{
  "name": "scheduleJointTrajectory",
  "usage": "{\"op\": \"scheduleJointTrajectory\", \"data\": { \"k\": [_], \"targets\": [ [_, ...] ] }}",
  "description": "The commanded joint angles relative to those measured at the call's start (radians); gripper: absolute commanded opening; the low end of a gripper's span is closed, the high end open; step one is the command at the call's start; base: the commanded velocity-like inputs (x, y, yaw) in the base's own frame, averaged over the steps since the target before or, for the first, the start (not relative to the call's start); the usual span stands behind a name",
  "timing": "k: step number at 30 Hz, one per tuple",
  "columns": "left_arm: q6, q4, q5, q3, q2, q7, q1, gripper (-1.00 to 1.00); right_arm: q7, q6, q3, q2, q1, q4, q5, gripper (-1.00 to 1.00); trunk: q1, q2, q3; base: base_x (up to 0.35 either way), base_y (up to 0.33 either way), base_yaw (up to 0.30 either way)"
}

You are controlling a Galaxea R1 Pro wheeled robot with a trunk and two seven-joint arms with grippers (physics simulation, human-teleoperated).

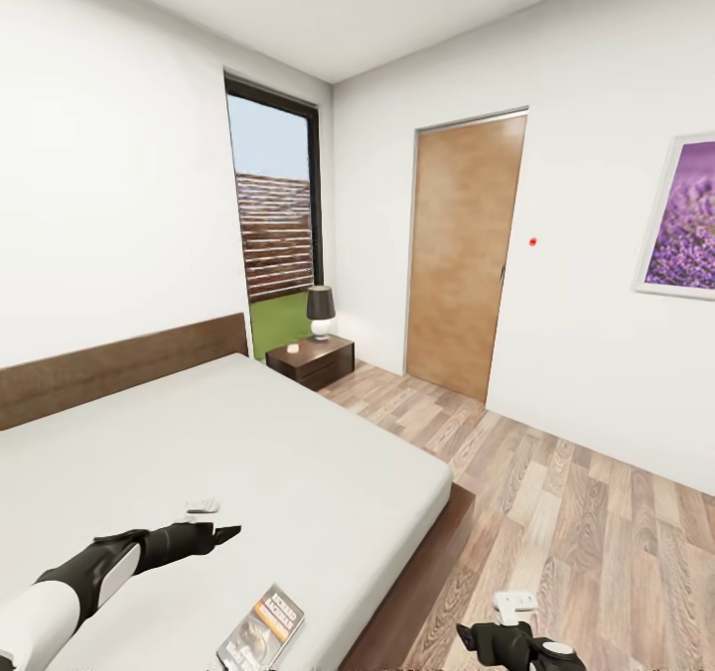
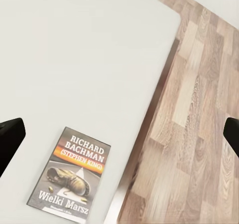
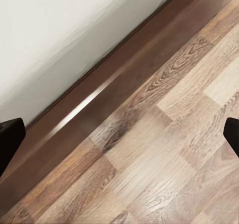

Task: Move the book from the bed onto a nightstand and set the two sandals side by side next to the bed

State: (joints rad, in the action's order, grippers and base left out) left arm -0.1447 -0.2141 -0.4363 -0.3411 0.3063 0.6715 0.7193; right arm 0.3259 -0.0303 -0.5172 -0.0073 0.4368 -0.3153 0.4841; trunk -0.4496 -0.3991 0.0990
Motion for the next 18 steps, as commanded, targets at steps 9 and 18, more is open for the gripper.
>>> {"op": "scheduleJointTrajectory", "data": {
  "k": [9,18],
  "targets": [
    [-0.009,-0.001,-0.011,-0.004,0.001,0.006,0.000,1.00,0.010,-0.007,-0.015,-0.007,0.000,-0.002,0.004,1.00,0.000,-0.001,-0.015,0.000,0.000,0.000],
    [-0.009,-0.004,-0.012,-0.006,0.000,0.008,0.000,1.00,0.002,-0.011,-0.018,-0.017,0.000,-0.001,0.003,1.00,0.000,-0.001,-0.029,0.000,0.000,0.000]
  ]
}}
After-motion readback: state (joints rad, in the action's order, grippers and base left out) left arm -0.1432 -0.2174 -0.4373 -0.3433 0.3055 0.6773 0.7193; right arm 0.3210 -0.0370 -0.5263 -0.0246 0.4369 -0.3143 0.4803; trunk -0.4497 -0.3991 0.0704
